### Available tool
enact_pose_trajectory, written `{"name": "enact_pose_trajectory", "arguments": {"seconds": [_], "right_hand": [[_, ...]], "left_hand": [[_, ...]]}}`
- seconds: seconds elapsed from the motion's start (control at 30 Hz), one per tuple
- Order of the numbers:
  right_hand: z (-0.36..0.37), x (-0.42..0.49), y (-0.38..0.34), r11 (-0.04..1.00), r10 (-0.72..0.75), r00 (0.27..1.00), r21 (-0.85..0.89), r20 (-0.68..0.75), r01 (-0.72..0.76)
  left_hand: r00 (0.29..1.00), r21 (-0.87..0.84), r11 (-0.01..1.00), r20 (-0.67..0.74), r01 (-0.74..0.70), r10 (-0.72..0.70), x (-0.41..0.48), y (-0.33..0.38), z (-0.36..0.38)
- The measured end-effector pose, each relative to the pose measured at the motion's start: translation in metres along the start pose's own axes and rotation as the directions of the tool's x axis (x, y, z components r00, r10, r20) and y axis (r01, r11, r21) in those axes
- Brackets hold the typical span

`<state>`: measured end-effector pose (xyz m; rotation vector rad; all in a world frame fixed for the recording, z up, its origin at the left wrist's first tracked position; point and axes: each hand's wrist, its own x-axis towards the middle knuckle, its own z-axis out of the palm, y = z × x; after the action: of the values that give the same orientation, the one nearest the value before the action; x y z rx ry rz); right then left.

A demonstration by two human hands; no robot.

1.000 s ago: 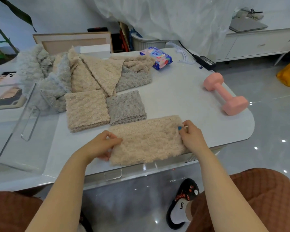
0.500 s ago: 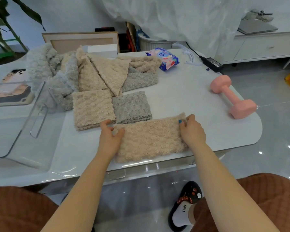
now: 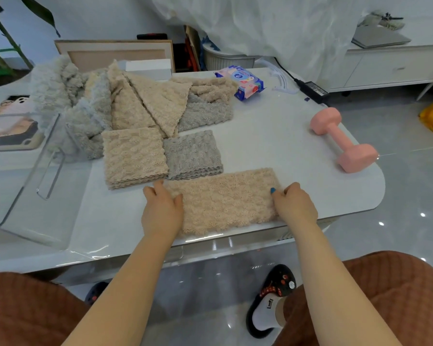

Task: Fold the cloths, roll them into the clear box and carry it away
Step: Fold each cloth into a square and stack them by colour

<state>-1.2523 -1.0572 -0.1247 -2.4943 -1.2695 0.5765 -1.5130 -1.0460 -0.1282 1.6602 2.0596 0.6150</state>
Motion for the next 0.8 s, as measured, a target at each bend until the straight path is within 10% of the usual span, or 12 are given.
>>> {"name": "enact_pose_trajectory", "arguments": {"seconds": [0.17,0.37,0.5,0.63,0.73,0.8], "right_hand": [[-0.016,-0.008,0.001,0.961,-0.048,0.985,0.275,0.163,0.001],[-0.031,-0.016,-0.005,0.884,-0.039,0.931,0.421,-0.363,0.202],[-0.042,-0.016,-0.002,0.988,-0.051,0.997,0.148,0.061,0.041],[-0.051,-0.029,0.000,0.974,0.040,0.825,0.163,0.564,-0.159],[-0.034,-0.016,0.012,0.988,0.044,0.939,0.122,0.341,-0.091],[-0.027,-0.011,0.014,0.996,0.022,0.989,0.083,0.149,-0.034]], "left_hand": [[0.966,-0.020,0.988,0.217,0.151,-0.143,0.002,0.013,-0.010],[0.984,-0.442,0.897,0.167,0.014,0.067,-0.007,0.027,-0.004],[0.997,-0.418,0.908,0.079,0.018,0.016,0.000,0.019,-0.007],[0.969,-0.278,0.952,-0.241,-0.127,0.059,0.015,0.004,-0.022],[0.900,-0.056,0.932,-0.288,-0.358,0.328,0.008,0.016,-0.025],[0.877,-0.081,0.874,0.000,-0.479,0.480,-0.010,0.035,-0.016]]}}
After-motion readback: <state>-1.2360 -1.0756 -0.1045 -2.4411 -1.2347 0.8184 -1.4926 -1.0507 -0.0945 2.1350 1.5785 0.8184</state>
